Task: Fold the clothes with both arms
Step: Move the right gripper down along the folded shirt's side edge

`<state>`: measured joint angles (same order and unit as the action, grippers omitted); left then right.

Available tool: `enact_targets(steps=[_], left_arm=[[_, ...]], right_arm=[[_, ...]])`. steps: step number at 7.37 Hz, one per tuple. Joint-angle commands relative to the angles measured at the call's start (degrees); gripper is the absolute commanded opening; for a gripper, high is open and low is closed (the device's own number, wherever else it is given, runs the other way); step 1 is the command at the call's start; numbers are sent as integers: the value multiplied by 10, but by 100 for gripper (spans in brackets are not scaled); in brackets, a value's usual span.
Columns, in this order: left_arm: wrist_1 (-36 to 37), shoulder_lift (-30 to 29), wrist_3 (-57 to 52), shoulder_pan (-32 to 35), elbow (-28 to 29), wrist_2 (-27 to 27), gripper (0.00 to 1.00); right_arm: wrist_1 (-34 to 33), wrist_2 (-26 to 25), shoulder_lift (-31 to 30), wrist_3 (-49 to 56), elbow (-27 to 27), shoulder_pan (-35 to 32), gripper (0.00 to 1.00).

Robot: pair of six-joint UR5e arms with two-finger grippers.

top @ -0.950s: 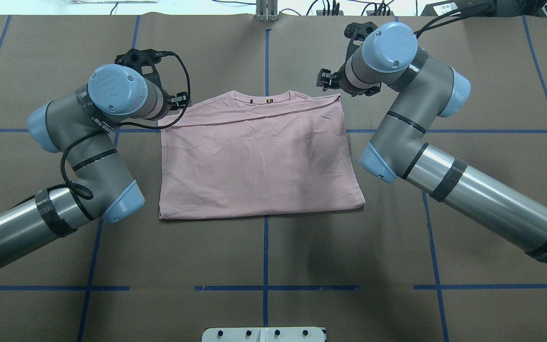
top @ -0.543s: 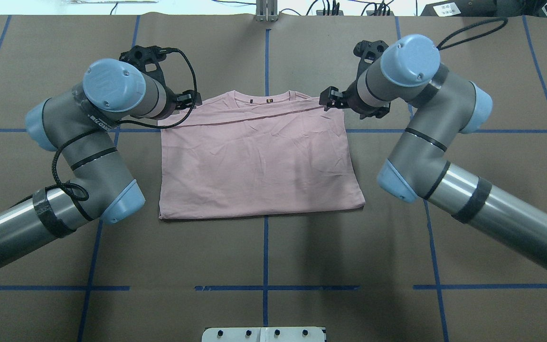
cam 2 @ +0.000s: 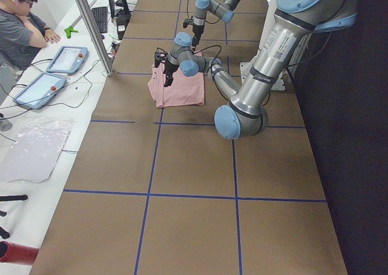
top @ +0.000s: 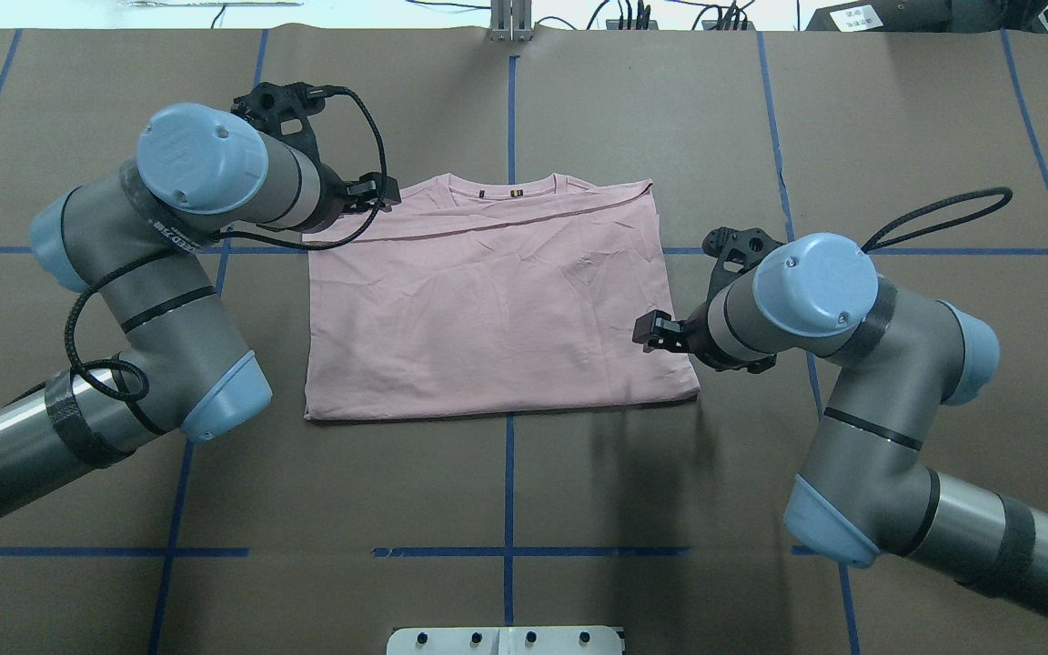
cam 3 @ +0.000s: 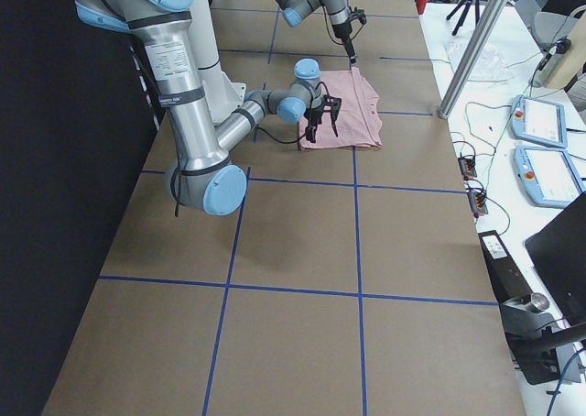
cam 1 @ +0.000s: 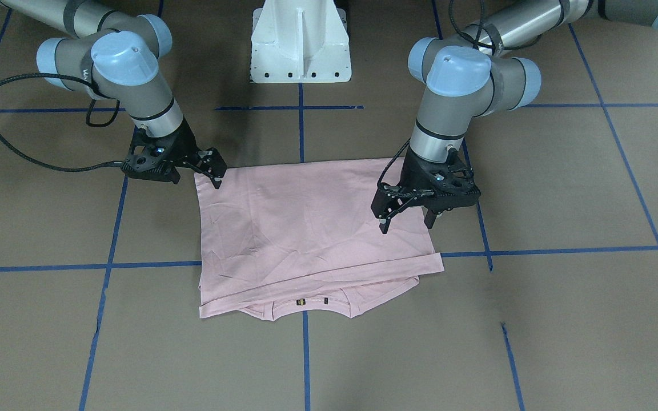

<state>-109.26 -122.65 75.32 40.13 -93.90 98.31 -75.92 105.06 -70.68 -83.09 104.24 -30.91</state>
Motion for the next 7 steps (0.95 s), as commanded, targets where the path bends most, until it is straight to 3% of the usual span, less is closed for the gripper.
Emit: enact_targets(steps=[1, 4, 5, 7], left_arm=[[0, 0, 0, -1, -1, -1, 100], [0, 0, 0, -1, -1, 0, 100], [0, 0, 0, -1, -1, 0, 100], [0, 0, 0, -1, -1, -1, 100]], right_arm=[[-3, -9, -8, -2, -10, 23, 100], [-3, -11, -7, -2, -31, 31, 100], [-3, -10, -7, -1, -32, 30, 86], [-1, -6, -7, 6, -30, 30, 6]])
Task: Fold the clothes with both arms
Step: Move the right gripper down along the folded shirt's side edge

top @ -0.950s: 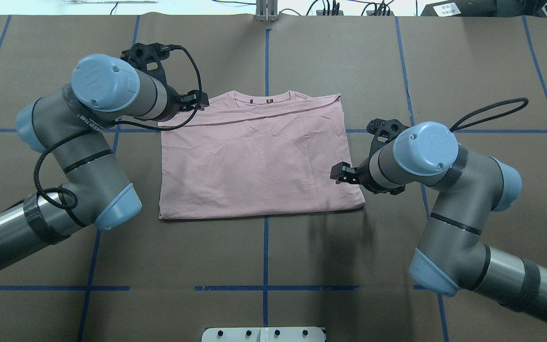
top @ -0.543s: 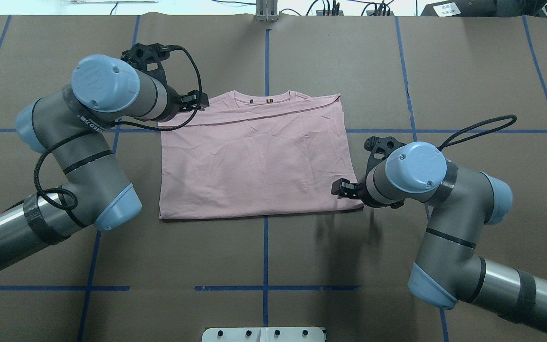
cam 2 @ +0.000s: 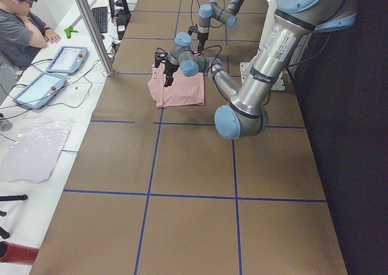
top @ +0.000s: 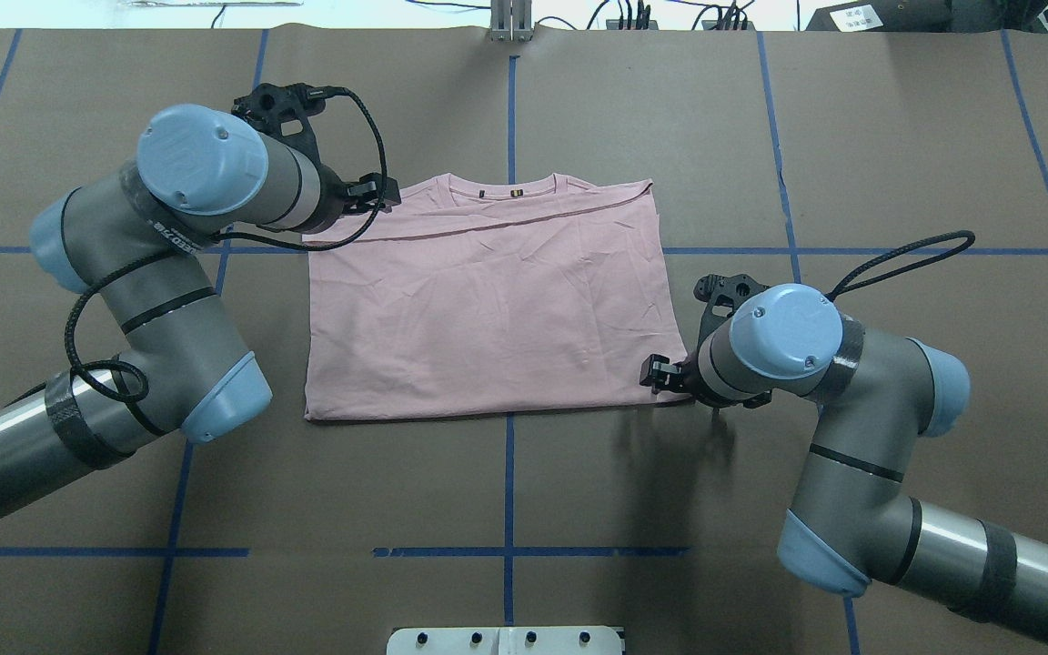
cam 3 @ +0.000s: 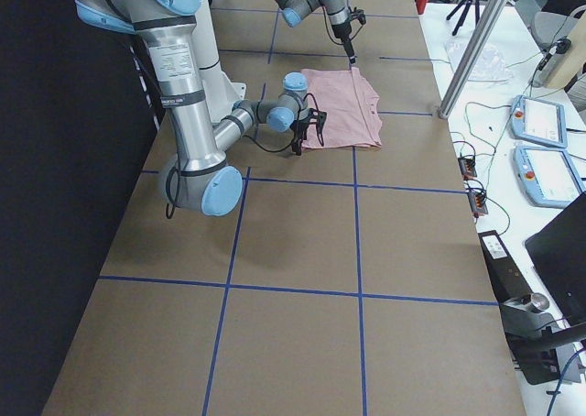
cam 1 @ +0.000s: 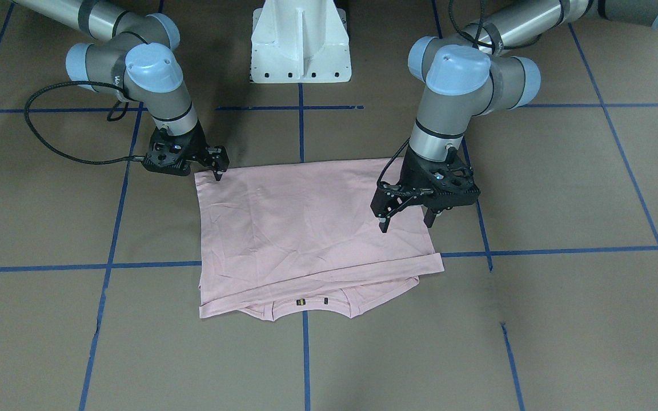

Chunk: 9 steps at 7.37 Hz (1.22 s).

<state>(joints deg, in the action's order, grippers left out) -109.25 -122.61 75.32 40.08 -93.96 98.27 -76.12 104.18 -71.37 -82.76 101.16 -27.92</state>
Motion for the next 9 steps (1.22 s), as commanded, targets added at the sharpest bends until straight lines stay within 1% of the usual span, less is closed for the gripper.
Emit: enact_targets(steps=[1, 7, 8, 9], left_arm=[[0, 0, 0, 0, 0, 0, 100], [-1, 0, 0, -1, 2, -1, 100], [-1, 0, 0, -1, 2, -1, 100], [-1, -1, 0, -2, 1, 0, 100]], right_arm=[[0, 1, 0, 3, 3, -1, 0], [-8, 10, -3, 3, 29, -7, 0], [-46, 26, -13, 3, 62, -9, 0], [-110, 30, -34, 3, 129, -7, 0]])
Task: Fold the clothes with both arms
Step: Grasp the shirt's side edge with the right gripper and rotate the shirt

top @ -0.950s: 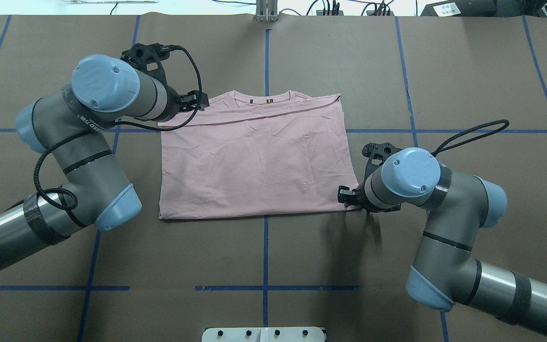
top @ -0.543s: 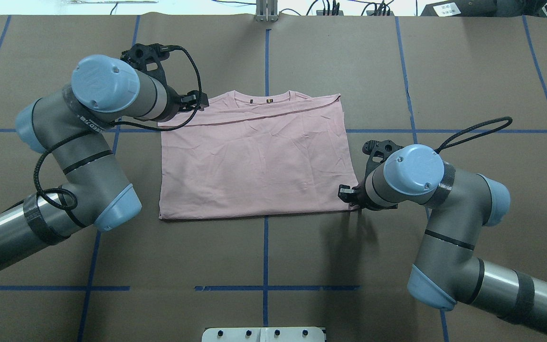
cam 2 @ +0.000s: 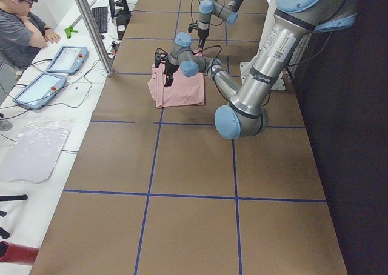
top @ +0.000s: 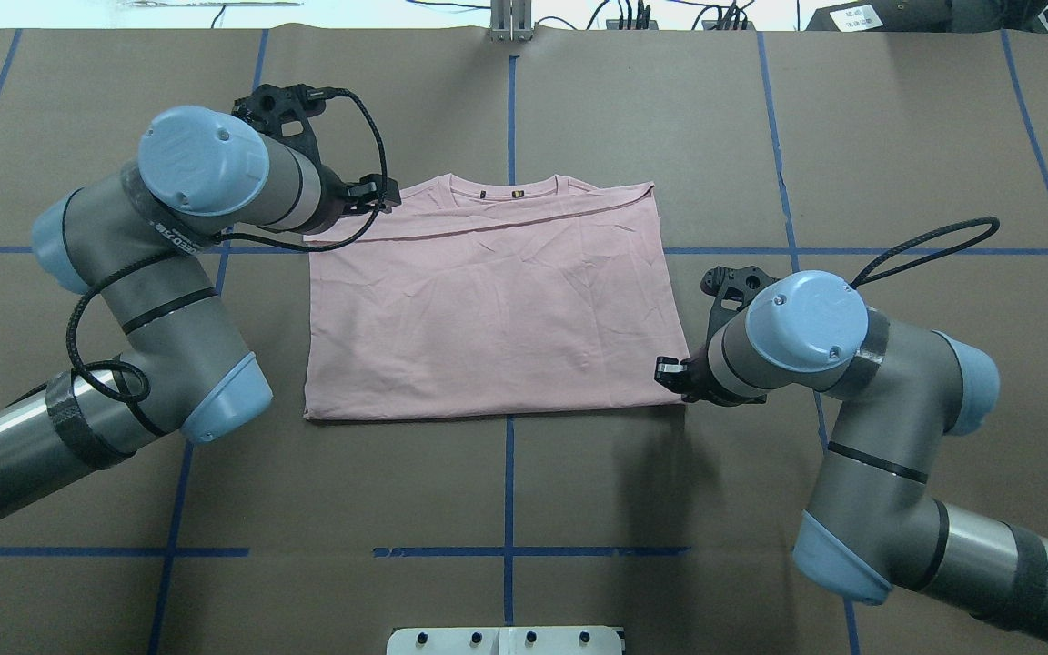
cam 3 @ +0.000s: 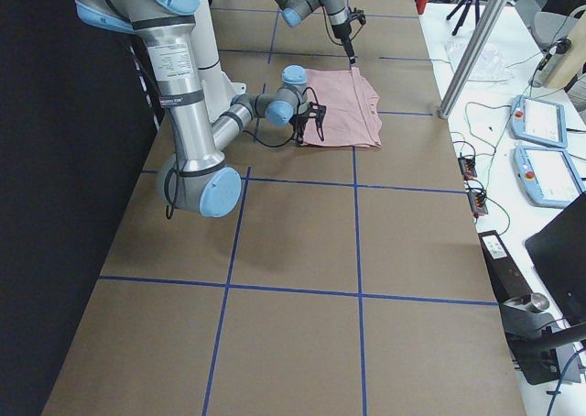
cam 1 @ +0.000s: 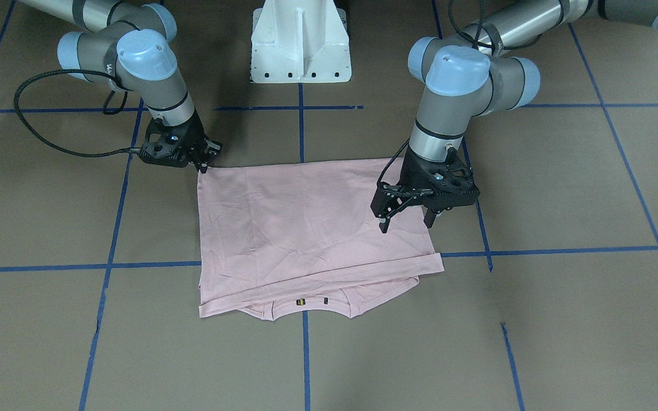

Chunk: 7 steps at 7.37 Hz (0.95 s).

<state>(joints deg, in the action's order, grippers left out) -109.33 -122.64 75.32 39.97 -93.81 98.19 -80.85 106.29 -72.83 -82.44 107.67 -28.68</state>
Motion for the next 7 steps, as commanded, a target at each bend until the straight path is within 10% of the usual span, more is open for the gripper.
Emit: enact_targets(steps=[1, 4, 5, 6, 7], left_arm=[[-1, 0, 0, -10, 0, 0, 100], [-2, -1, -3, -26, -2, -1, 100], [-3, -2, -3, -32, -2, -1, 100], [-4, -6, 0, -34, -3, 3, 100], [1, -2, 1, -40, -21, 9, 100]], right_arm=[[-138, 8, -31, 0, 135, 30, 0], [-280, 14, -34, -11, 203, 151, 0], [-301, 21, -34, -24, 208, 169, 18], [-297, 13, -31, -67, 209, 171, 99], [-295, 12, -27, -74, 215, 165, 100]])
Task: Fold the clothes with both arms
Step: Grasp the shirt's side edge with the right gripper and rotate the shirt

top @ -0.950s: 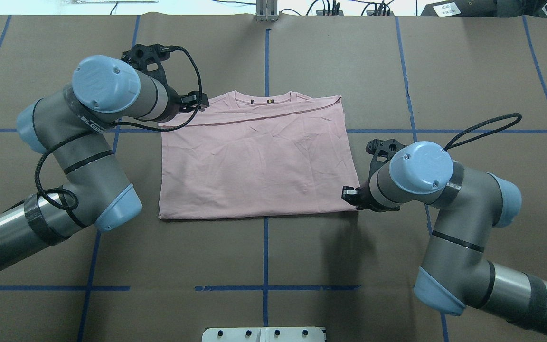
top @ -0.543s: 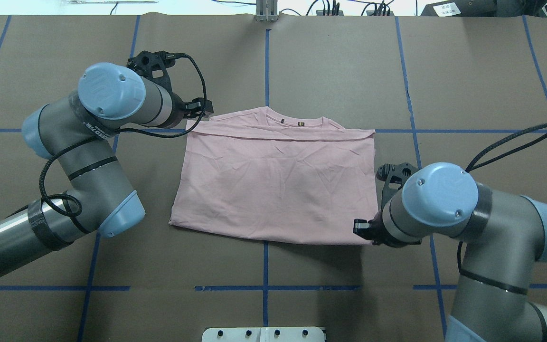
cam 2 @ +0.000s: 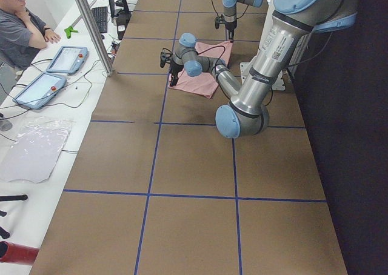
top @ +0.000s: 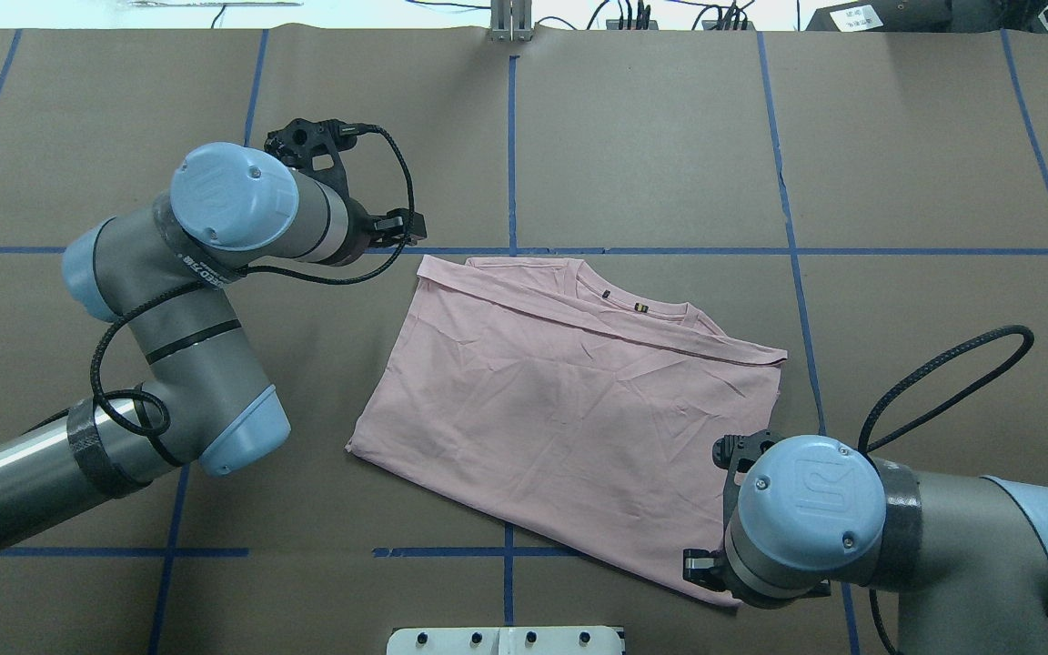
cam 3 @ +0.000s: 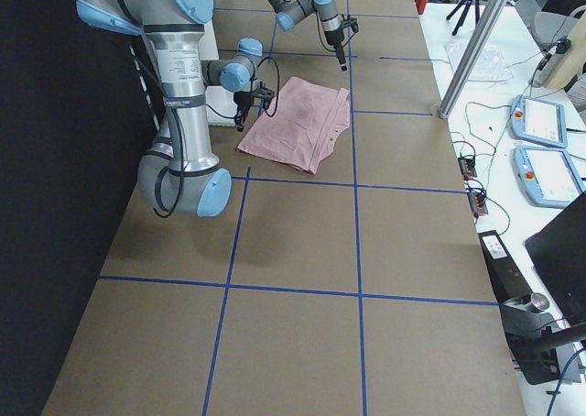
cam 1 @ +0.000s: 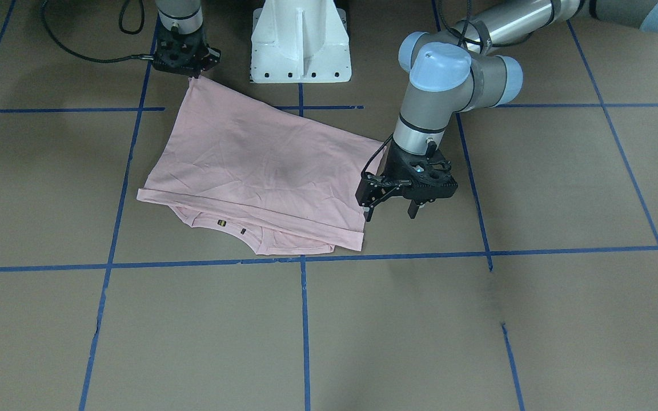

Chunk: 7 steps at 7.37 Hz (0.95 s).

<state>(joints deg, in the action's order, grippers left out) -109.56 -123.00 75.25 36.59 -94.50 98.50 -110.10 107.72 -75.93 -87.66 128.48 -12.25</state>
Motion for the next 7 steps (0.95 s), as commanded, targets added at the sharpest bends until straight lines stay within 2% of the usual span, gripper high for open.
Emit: enact_targets(steps=[1, 2, 4, 5, 7], left_arm=[[4, 9, 69, -12, -30, 28, 100], [19, 10, 139, -31, -42, 34, 100], [118, 15, 230, -86, -73, 4, 100], [164, 32, 258, -118, -101, -15, 99], [175, 71, 298, -149, -119, -27, 98]], right_arm=[[7, -1, 10, -20, 21, -36, 100], [41, -1, 19, -18, 24, -76, 100], [120, -26, 19, 1, 14, -126, 100], [128, -44, 20, 3, 13, -137, 100], [140, -59, 22, 39, 12, -153, 100]])
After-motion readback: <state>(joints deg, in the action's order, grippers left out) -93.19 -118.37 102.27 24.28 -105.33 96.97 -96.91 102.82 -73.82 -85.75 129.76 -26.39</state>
